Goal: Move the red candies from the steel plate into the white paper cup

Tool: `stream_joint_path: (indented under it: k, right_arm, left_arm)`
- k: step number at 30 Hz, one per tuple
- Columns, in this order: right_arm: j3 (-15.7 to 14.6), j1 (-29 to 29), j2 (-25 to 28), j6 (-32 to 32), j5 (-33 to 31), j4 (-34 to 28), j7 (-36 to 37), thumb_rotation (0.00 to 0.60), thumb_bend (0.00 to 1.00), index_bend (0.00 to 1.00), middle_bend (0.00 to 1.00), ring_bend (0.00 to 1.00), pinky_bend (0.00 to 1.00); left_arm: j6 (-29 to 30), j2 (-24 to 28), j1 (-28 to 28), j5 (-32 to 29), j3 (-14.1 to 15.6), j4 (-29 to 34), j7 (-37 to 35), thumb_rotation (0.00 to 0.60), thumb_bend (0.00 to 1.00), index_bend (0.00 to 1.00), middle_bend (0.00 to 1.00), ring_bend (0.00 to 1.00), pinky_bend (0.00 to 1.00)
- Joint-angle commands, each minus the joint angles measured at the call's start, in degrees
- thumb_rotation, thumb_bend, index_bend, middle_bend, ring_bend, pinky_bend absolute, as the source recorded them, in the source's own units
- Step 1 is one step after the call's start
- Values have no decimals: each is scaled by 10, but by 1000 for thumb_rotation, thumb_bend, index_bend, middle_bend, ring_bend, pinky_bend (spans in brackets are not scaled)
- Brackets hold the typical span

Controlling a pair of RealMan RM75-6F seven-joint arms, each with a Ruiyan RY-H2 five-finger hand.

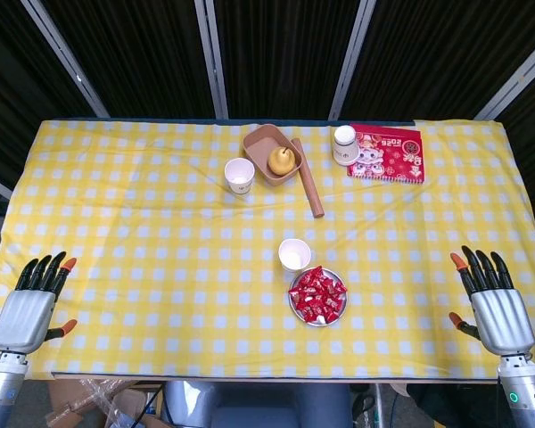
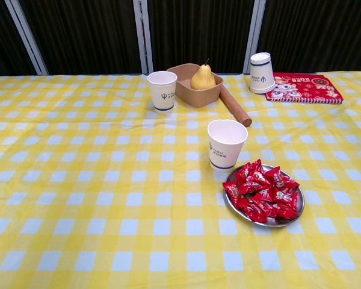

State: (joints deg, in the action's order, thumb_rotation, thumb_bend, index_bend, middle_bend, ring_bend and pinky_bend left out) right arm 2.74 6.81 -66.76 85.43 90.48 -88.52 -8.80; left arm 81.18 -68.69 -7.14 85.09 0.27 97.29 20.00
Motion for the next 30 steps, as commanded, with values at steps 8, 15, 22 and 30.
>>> stream_joint_path:
  k: [8,15,22,30]
  right_arm:
    - [-4,-2,2,7,11,-5,14,600,209,0,0,1,91]
    - [-13,1,11,-3,19,-55,52,600,210,0,72,477,764]
    - [-17,23,29,-52,15,-152,41,600,211,0,97,598,850]
    - [-9,71,-28,-149,-38,-228,-117,600,210,1,139,635,873]
  left_arm:
    - [4,0,2,4,1,1,2,600,0,0,0,0,0]
    - [2,0,1,-1,-1,3,1,600,0,0,0,0,0]
    - [0,2,1,4,3,4,-4,600,0,0,0,0,0]
    - [-6,6,-1,6,6,6,-10,600,0,0,0,0,0]
